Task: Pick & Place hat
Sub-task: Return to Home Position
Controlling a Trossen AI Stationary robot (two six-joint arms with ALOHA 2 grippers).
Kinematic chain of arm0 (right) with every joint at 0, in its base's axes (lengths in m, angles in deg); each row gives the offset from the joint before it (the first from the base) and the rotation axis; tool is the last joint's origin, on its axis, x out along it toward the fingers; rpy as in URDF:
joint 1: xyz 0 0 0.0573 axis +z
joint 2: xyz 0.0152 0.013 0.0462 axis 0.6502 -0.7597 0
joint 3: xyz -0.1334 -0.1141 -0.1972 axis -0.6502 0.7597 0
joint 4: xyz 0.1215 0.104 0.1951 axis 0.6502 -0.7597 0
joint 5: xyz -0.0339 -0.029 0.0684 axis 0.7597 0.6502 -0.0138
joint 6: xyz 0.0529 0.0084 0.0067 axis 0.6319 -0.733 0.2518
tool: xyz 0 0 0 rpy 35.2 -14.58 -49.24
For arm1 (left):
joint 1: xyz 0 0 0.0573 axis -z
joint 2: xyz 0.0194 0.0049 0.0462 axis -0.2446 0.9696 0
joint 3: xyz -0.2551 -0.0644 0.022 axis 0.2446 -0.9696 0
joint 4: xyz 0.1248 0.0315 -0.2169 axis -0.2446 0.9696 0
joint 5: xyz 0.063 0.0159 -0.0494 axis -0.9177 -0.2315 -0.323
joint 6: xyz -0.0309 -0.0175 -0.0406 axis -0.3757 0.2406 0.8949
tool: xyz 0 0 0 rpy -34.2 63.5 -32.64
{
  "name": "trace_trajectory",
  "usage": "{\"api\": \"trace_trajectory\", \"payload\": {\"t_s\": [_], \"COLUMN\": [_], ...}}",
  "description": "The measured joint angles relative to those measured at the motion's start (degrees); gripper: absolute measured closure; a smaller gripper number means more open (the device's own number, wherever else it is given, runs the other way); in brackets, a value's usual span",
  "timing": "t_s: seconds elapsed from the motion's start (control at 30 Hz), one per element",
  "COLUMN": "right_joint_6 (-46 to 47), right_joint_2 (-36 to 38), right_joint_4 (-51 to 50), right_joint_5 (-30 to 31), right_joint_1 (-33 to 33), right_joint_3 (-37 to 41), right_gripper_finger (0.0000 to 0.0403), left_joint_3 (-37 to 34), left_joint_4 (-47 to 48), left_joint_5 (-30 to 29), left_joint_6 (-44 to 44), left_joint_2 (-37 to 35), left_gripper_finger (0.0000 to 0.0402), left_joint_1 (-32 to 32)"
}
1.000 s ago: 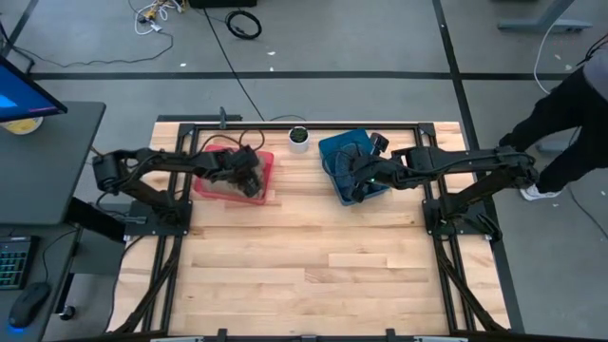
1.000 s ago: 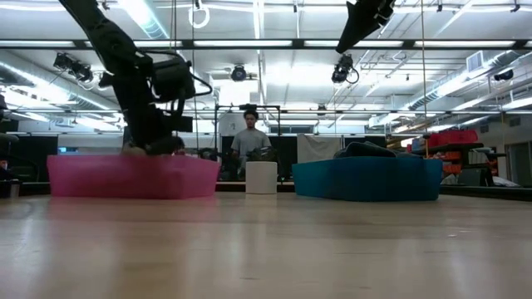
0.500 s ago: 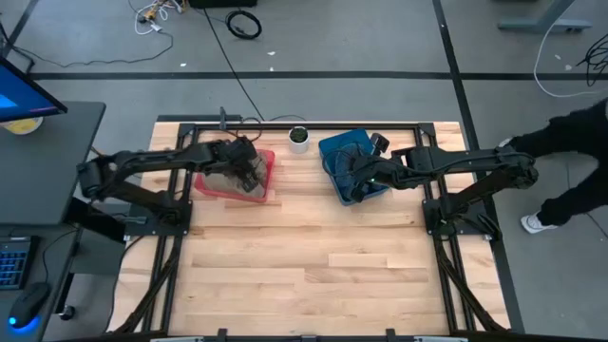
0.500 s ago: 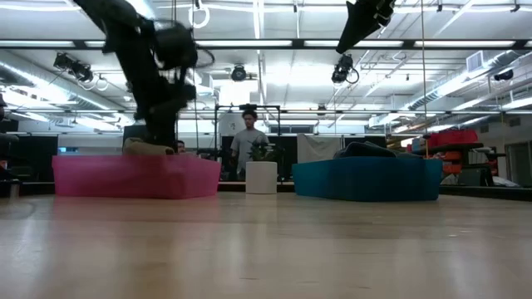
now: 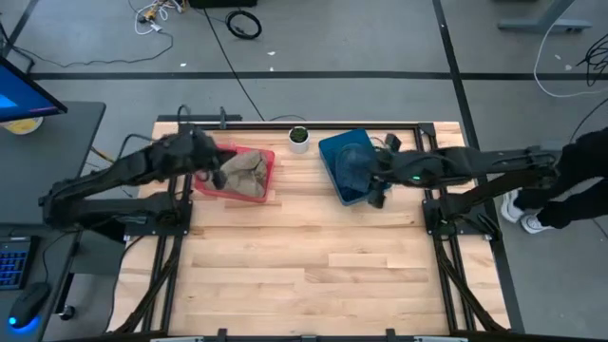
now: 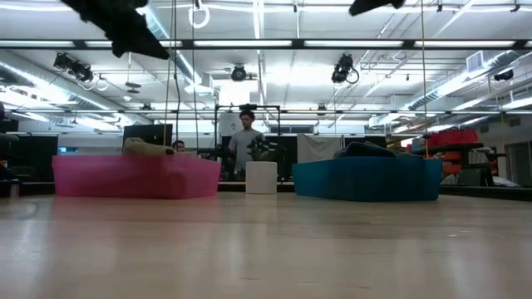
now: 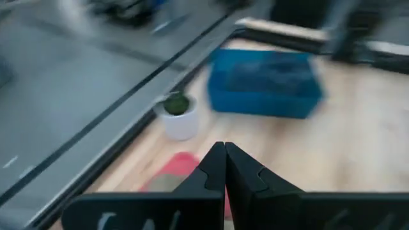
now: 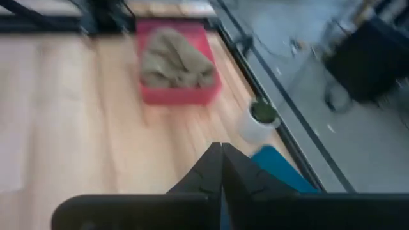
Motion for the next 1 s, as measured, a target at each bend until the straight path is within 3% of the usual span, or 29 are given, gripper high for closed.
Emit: {"api": "trace_trajectory", "payload": {"t_s": [0.17, 0.4, 0.6, 0.83, 1.0], "right_joint_6": [-2.4, -9.2, -5.5, -5.7, -6.8], "right_joint_2": [13.8, 31.9, 48.0, 62.9, 63.1], "right_joint_4": [15.8, 32.3, 32.0, 31.7, 32.4], "right_joint_5": [-5.9, -21.9, -21.2, -21.2, -21.2], "right_joint_1": [1.1, 1.1, 1.0, 1.0, 0.9], "right_joint_3": [16.6, 34.9, 44.2, 52.8, 55.7], "right_gripper_finger": [0.0390, 0.0390, 0.0389, 0.0389, 0.0389], "left_joint_3": [-12.6, -24.9, -28.0, -32.8, -36.9], "left_joint_4": [-12.9, -30.1, -33.1, -41.7, -49.2], "left_joint_5": [9.9, 10.6, 10.8, 18.6, 18.7], "left_joint_6": [-1.0, -5.5, -5.9, -5.4, -5.3], "left_joint_2": [-9.4, -15.9, -19.8, -21.7, -21.7], "left_gripper_finger": [0.0399, 0.0399, 0.0399, 0.0399, 0.0399], "left_joint_1": [2.3, 3.8, 3.8, 3.8, 3.7]}}
